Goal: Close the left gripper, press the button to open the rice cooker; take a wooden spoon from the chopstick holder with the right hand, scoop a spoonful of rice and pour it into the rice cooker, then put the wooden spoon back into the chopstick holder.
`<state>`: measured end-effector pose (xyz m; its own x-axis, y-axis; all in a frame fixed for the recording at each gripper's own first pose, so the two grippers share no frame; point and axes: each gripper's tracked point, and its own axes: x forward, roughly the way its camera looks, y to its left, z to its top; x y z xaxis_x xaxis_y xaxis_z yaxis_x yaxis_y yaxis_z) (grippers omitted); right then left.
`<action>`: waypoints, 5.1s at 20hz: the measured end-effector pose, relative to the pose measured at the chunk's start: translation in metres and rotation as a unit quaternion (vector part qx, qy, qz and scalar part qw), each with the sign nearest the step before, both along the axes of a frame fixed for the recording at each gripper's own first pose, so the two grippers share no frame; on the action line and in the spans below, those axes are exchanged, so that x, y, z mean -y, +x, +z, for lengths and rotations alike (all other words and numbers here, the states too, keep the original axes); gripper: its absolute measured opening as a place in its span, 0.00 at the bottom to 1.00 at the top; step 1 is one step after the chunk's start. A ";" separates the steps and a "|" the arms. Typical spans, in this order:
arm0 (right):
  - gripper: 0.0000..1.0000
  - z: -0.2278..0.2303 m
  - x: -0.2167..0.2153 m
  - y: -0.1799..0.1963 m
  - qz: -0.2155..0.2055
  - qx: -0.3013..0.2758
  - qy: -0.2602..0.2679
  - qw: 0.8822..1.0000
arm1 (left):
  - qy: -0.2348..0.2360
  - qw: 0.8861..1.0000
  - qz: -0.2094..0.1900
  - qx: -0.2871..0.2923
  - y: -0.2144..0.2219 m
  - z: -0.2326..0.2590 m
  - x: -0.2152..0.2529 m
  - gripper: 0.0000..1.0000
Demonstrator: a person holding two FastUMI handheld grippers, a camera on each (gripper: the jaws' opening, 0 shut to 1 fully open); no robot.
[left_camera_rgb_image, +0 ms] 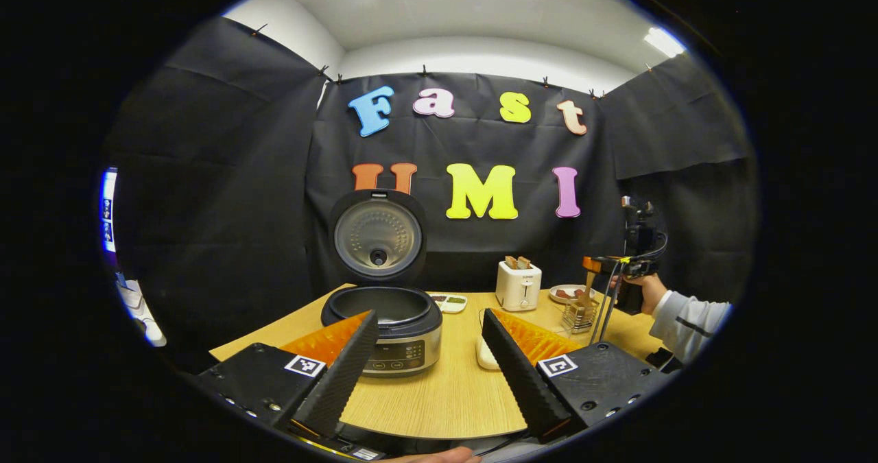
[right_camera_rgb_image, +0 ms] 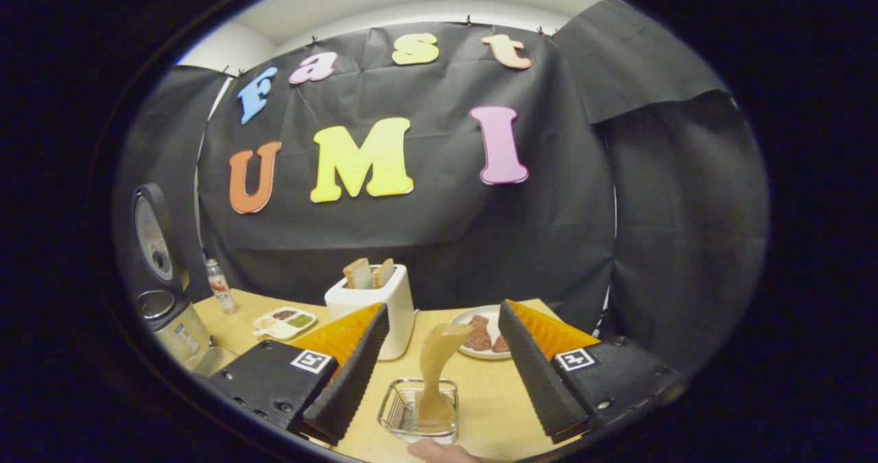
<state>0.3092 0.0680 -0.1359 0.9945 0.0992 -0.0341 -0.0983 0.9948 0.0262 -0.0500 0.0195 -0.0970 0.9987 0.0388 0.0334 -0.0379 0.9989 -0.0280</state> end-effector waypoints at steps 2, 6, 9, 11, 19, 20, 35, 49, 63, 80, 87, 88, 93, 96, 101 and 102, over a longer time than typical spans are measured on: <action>0.99 0.017 0.005 -0.017 -0.021 0.013 -0.001 1.000 | 0.000 1.000 0.003 0.000 0.005 0.001 0.000 0.97; 1.00 0.022 0.006 -0.073 -0.042 -0.035 0.022 0.998 | -0.003 1.000 0.004 0.006 0.019 0.016 -0.002 0.97; 0.99 0.047 0.001 -0.121 -0.028 -0.017 0.018 0.999 | 0.002 1.000 0.010 -0.009 0.046 0.030 -0.012 1.00; 1.00 0.059 0.000 -0.150 -0.023 -0.006 -0.005 1.000 | 0.006 1.000 0.008 -0.009 0.052 0.041 -0.016 0.97; 1.00 0.101 -0.006 -0.254 0.010 0.029 -0.021 0.999 | 0.043 0.999 0.008 0.009 0.091 0.105 -0.036 0.96; 0.99 0.103 -0.009 -0.263 0.021 0.033 -0.015 0.999 | 0.049 0.999 0.014 0.016 0.097 0.117 -0.041 0.96; 0.99 0.103 0.011 -0.309 0.046 0.073 -0.028 0.996 | -0.029 0.999 0.033 -0.005 0.238 0.164 -0.089 0.96; 1.00 0.040 -0.033 -0.266 0.084 0.006 -0.041 0.996 | -0.013 0.994 0.103 -0.034 0.346 0.148 -0.142 0.96; 1.00 0.057 -0.031 -0.317 0.091 0.032 -0.032 0.995 | -0.015 0.988 0.112 -0.104 0.284 0.111 -0.126 0.99; 1.00 0.086 -0.056 -0.372 0.130 0.076 -0.006 0.989 | -0.030 0.971 0.085 -0.219 0.207 -0.013 -0.093 0.98; 1.00 0.081 -0.073 -0.374 0.144 0.069 -0.017 0.987 | -0.023 0.965 0.062 -0.255 0.184 -0.058 -0.082 0.99; 1.00 0.081 -0.075 -0.374 0.144 0.068 -0.019 0.987 | -0.026 0.968 0.060 -0.243 0.184 -0.058 -0.083 0.98; 1.00 0.077 -0.084 -0.376 0.148 0.065 -0.026 0.987 | -0.019 0.979 0.055 -0.198 0.173 -0.057 -0.081 0.98; 1.00 0.075 -0.094 -0.377 0.154 0.063 -0.035 0.985 | -0.017 0.986 0.059 -0.156 0.177 -0.053 -0.082 0.98; 1.00 0.068 -0.100 -0.376 0.157 0.056 -0.042 0.985 | -0.014 0.992 0.072 -0.106 0.180 -0.057 -0.084 0.99; 1.00 0.068 -0.099 -0.375 0.155 0.054 -0.040 0.986 | -0.012 0.993 0.073 -0.093 0.180 -0.056 -0.083 0.99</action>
<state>-0.0653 0.1668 -0.0682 0.9148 0.4009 0.0496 -0.3967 0.9146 -0.0780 0.1297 0.1029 -0.1526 0.9711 0.1819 -0.1546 -0.1888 0.9815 -0.0310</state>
